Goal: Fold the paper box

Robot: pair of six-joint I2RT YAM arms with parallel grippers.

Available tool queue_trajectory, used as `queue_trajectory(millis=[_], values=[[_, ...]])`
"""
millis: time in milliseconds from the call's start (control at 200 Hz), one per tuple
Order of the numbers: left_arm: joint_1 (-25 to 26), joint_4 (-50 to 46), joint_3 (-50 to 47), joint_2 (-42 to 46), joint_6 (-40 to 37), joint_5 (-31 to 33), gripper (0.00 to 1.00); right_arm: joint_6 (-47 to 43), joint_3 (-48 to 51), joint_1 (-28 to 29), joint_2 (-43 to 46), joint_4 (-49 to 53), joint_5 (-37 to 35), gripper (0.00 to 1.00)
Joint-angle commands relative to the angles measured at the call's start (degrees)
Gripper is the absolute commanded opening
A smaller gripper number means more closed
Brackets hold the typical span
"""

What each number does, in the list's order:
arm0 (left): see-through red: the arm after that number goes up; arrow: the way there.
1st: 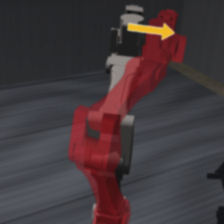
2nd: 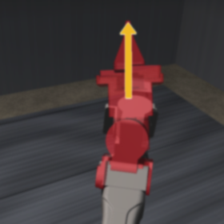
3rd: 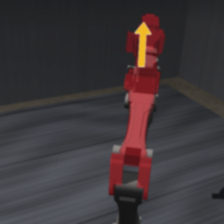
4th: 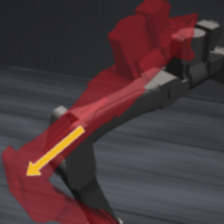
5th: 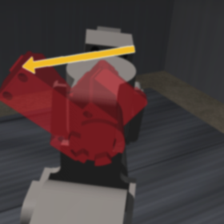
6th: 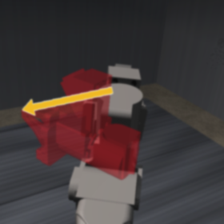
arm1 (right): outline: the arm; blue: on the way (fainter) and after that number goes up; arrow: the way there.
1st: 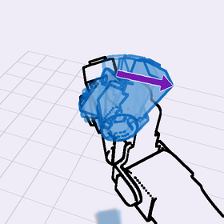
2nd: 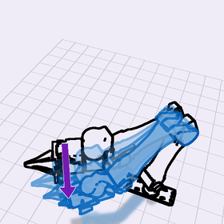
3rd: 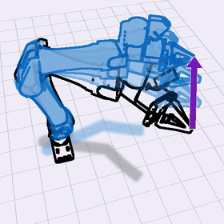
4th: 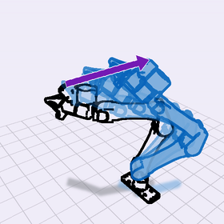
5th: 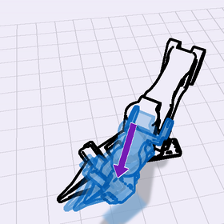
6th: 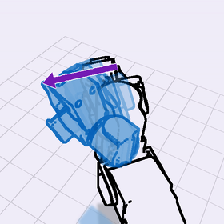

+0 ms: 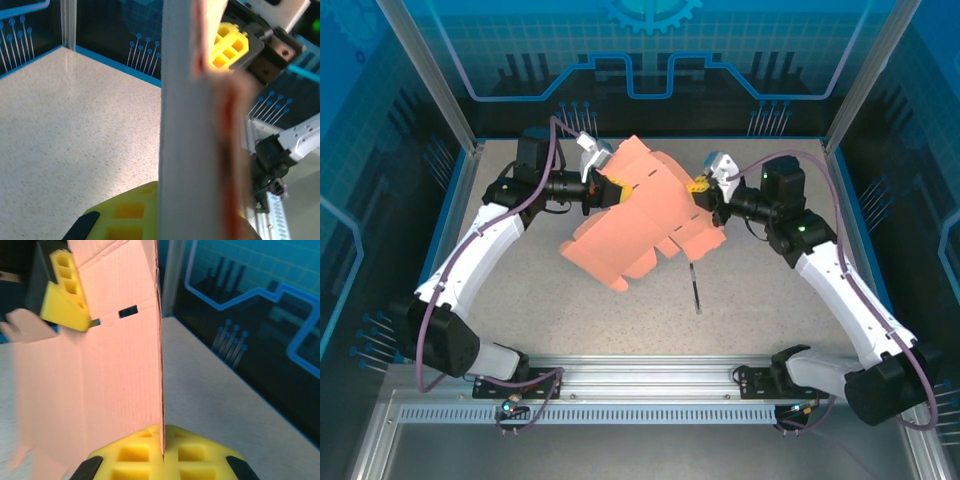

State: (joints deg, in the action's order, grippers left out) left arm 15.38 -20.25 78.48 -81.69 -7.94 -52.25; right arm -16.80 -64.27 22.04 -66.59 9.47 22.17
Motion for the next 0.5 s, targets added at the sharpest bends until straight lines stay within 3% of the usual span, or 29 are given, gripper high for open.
queue_trajectory(millis=[0,280,495], values=[[-0.2,6.8,-0.3,-0.3,12.4,-0.2,0.0,-4.4,2.4,6.0,-0.2,-3.2,-18.1,0.0],[-0.2,10.4,-0.8,-1.7,22.6,4.0,0.0,-14.7,5.7,17.6,-6.3,-12.7,-44.4,0.0],[-0.2,9.8,-1.4,-2.7,23.3,6.0,0.0,-14.8,5.9,18.8,-8.1,-13.5,-45.5,0.0]])
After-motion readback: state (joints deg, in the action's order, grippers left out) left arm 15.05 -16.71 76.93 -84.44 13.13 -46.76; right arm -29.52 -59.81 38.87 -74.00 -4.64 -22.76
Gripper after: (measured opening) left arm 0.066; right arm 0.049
